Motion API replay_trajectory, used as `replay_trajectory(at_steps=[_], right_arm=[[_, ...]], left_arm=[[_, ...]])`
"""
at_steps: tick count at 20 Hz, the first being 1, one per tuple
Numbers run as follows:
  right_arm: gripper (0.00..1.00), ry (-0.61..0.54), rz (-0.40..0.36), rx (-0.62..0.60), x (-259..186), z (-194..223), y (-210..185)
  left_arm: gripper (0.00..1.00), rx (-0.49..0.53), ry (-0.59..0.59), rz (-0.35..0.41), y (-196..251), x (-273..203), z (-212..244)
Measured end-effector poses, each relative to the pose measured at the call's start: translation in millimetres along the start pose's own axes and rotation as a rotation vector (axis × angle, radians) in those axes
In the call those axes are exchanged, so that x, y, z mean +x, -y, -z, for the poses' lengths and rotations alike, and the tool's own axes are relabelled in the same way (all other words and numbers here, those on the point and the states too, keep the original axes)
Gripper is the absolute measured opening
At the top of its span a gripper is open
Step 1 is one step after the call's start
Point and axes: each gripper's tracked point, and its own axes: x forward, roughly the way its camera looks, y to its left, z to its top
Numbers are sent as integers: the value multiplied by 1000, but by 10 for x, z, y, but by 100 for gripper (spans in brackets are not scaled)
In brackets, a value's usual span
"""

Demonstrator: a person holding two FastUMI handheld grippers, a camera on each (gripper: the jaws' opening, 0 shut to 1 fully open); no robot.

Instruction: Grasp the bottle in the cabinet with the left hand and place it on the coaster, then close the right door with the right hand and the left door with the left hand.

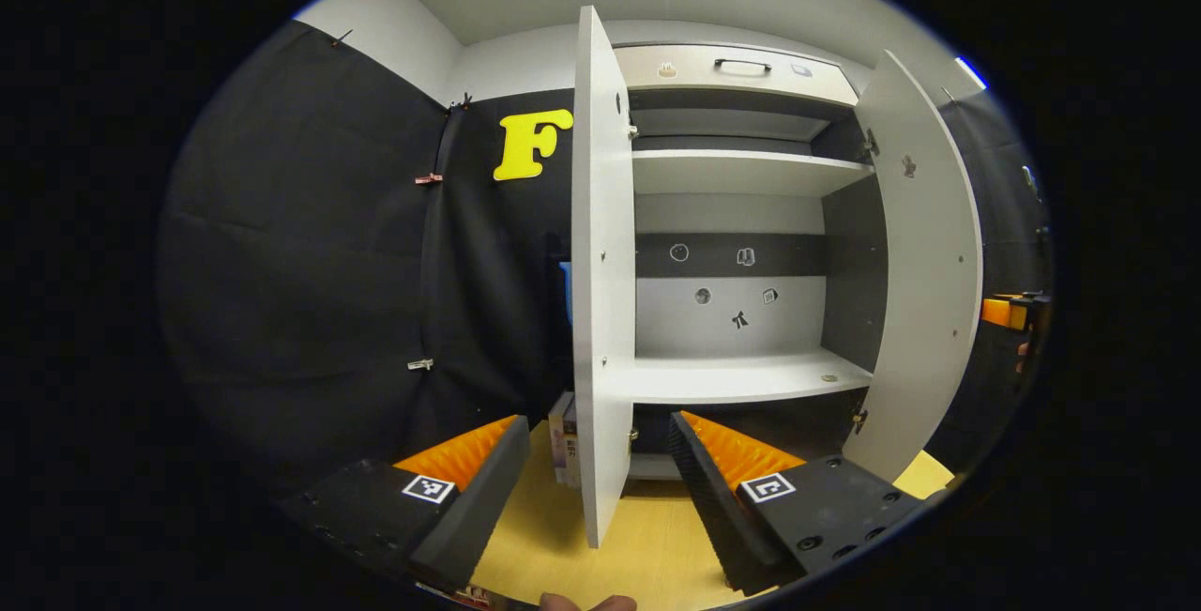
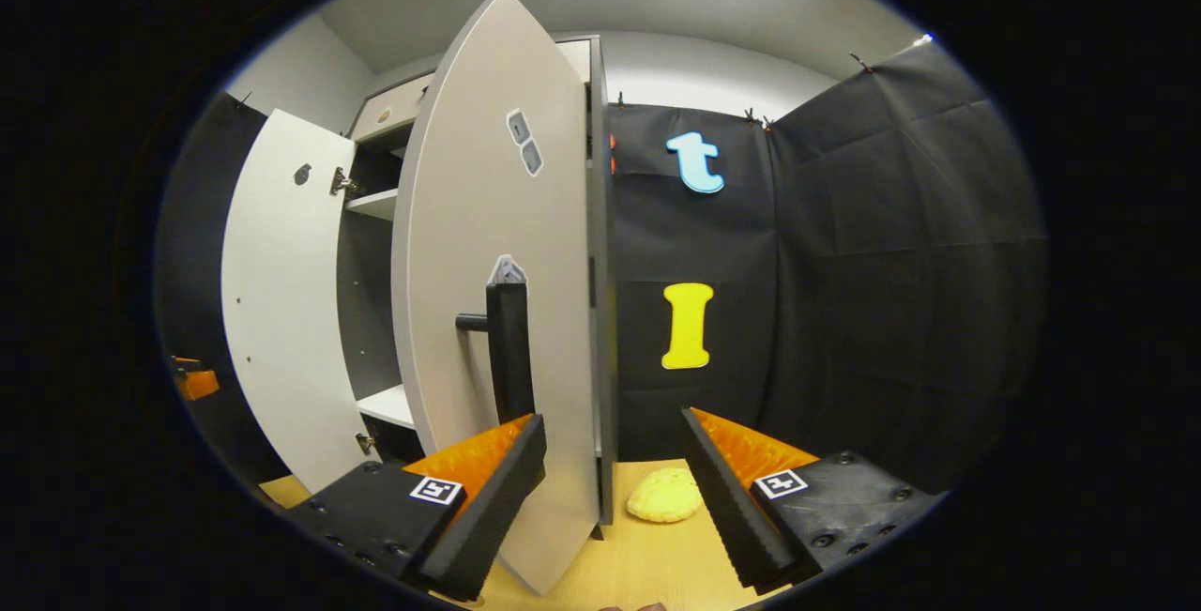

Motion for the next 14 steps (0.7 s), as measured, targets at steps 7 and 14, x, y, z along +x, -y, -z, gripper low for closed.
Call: replay_trajectory(at_steps=[7, 14], right_arm=[[95, 3, -91, -46, 240, 38, -541], [96, 6, -184, -46, 678, 110, -1151]], left_arm=[[95, -4, -5, -22, -186, -57, 18], [95, -12, -13, -39, -306, -66, 47]])
